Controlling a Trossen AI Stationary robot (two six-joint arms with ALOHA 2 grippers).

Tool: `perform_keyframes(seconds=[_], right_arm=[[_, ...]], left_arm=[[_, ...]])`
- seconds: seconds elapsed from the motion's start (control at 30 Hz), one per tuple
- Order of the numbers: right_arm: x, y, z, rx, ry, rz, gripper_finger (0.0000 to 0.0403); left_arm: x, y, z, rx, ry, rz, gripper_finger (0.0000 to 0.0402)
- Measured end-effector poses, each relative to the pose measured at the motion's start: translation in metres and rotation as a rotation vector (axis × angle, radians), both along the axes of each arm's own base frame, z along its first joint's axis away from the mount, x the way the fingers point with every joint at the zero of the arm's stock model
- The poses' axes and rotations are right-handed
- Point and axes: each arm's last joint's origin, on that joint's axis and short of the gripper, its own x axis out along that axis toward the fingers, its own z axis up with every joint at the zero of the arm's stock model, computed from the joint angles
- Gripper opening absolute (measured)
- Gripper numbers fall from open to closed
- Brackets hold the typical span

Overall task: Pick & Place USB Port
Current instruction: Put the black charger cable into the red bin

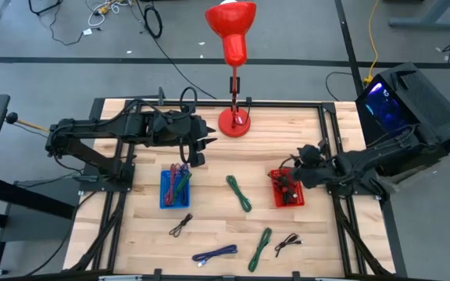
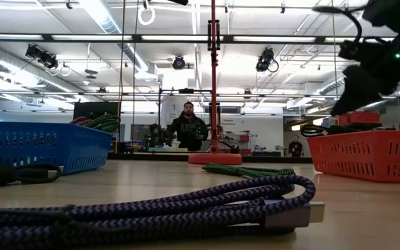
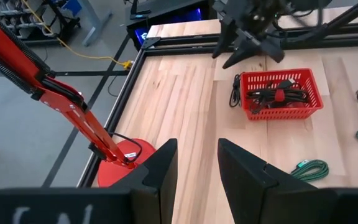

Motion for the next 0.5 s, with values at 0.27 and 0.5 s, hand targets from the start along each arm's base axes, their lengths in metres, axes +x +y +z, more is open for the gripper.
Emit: perform_keyframes(seconds=[0.27, 0.5], right_arm=[[-0.016, -0.006, -0.007, 0.036, 0.122, -0.085, 0.0174], [-0.023, -0.004, -0.028, 0.210, 0.160, -0.099, 0.0174]], left_arm=[[0.000, 0.000, 0.000, -0.004, -0.003, 0.003, 0.0119], [0.000, 0.000, 0.000, -0.022, -0.010, 0.013, 0.0119]])
